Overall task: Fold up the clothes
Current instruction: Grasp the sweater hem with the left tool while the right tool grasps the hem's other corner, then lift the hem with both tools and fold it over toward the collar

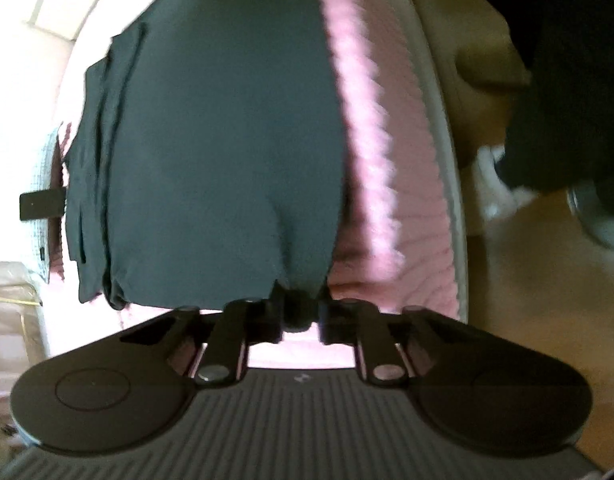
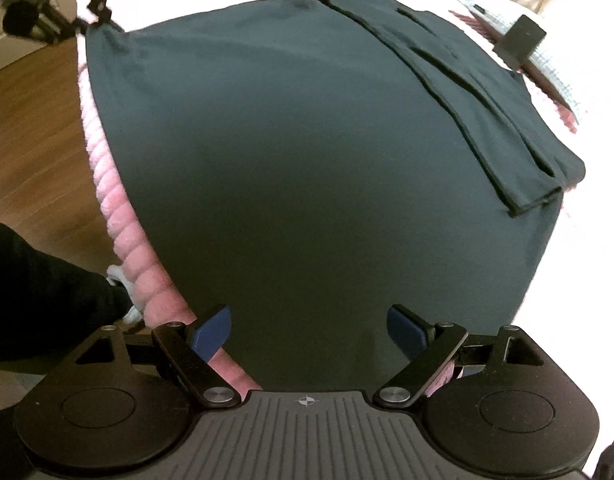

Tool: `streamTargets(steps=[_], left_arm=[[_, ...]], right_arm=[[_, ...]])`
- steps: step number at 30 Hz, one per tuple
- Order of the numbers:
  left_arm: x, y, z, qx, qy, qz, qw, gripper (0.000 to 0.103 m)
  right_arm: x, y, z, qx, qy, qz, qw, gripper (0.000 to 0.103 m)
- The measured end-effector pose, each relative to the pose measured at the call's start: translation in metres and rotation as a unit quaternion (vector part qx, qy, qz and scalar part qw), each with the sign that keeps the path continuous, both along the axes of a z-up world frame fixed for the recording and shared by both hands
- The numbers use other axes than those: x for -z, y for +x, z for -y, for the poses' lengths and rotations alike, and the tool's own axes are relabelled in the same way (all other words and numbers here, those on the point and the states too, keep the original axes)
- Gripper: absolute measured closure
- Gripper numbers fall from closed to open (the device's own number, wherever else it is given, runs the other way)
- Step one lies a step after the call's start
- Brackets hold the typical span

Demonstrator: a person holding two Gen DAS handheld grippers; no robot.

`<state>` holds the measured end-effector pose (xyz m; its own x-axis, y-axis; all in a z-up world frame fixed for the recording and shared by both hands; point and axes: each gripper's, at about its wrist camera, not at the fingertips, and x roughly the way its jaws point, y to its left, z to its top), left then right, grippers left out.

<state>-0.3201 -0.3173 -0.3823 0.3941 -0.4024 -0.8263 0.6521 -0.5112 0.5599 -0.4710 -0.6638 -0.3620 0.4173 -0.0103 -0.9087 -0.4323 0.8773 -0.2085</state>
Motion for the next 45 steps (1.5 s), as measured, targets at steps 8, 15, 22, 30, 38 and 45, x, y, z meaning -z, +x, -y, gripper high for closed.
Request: streamTargets(steps=[8,15,22,30,38,45], left_arm=[[-0.073,0.067,0.038,-0.227,-0.082,-0.139,0.9602,0.095],[-0.097,0.1,0.056,-0.284,-0.092,-0.186,0.936,0.095],[-0.09,0.093,0.054,-0.281,-0.066,-0.182,0.9401,0.095],[-0.077,0.082,0.053,-0.275,-0.05,-0.17,0.9449,0.095],[-0.082,0.057,0.042,-0.244,-0.016,-0.153,0.9575,0.097],[-0.101,0.014,0.014,-0.253,-0.003,-0.164,0.9536,0.098]], right_arm=[[0.007,-0.007,-0.015,-0.024,-0.014,0.018,0.999,0.015],[0.025,0.0,-0.039,-0.053,-0.034,0.051,0.997,0.015],[0.03,-0.032,-0.001,-0.059,-0.108,0.064,0.99,0.031],[0.035,-0.047,0.038,-0.067,-0.158,0.049,0.984,0.081],[0.003,-0.057,0.044,-0.099,-0.14,0.019,0.985,0.1],[-0.042,-0.094,0.03,-0.124,-0.101,-0.025,0.987,0.1]])
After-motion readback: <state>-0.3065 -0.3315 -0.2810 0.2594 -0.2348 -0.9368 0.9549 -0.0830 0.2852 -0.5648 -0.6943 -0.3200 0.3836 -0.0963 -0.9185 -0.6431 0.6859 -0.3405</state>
